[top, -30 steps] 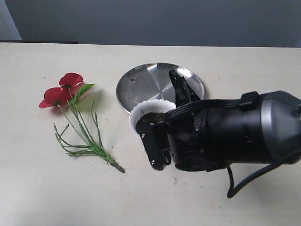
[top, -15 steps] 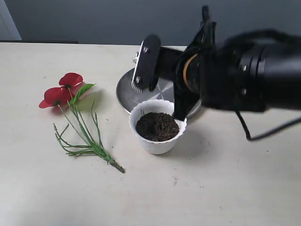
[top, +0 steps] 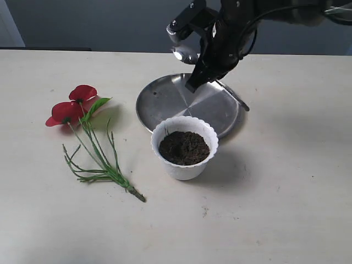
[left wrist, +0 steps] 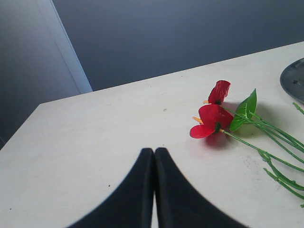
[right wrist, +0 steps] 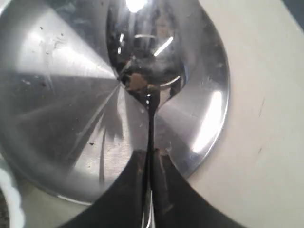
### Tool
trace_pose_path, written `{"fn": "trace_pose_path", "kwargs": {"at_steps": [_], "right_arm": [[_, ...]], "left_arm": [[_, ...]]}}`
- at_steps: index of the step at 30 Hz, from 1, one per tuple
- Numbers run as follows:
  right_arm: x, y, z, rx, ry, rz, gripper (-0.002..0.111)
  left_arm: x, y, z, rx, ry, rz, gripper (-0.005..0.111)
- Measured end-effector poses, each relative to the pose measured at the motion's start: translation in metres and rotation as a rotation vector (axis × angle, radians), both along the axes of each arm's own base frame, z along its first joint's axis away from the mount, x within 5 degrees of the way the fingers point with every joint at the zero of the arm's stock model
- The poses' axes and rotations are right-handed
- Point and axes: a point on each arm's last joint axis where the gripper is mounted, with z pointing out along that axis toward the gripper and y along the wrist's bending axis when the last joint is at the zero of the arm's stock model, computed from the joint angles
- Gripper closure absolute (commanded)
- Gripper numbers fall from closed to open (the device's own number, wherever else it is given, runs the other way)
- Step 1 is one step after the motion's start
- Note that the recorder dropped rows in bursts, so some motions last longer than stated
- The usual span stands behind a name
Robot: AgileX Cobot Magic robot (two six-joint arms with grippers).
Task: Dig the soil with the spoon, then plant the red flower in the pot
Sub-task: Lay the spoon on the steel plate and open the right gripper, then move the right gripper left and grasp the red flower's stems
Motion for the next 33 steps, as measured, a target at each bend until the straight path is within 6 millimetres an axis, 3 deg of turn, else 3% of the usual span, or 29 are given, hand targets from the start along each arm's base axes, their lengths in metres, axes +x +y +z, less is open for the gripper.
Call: {"fn": "trace_pose_path", "kwargs": {"at_steps": [4, 8, 12, 16, 18, 23, 27, 33], "right_arm": [[0.016, 0.012, -0.042, -0.035, 0.090, 0.000, 0.109], [0.022, 0.021, -0.065, 0.010, 0.094, 0.003, 0.109], [0.027, 0.026, -0.070, 0.057, 0.061, 0.007, 0.103], [0.027, 0.027, -0.070, 0.061, 0.056, 0.009, 0.076], [0.027, 0.027, -0.070, 0.061, 0.057, 0.010, 0.069], [0.027, 0.027, -0.070, 0.060, 0.061, 0.009, 0.068], [0.024, 0.026, -0.050, 0.094, 0.051, 0.000, 0.068], [0.000, 0.031, 0.026, 0.362, 0.060, -0.042, 0.068]], "left_arm": [[0.000, 0.000, 0.000, 0.000, 0.000, 0.000, 0.106], [0.000, 0.000, 0.000, 0.000, 0.000, 0.000, 0.106], [0.000, 0.000, 0.000, 0.000, 0.000, 0.000, 0.106], [0.000, 0.000, 0.000, 0.000, 0.000, 0.000, 0.106], [0.000, 0.000, 0.000, 0.000, 0.000, 0.000, 0.106], [0.000, 0.000, 0.000, 0.000, 0.000, 0.000, 0.106], [0.000, 0.000, 0.000, 0.000, 0.000, 0.000, 0.106], [0.000, 0.000, 0.000, 0.000, 0.000, 0.000, 0.106]]}}
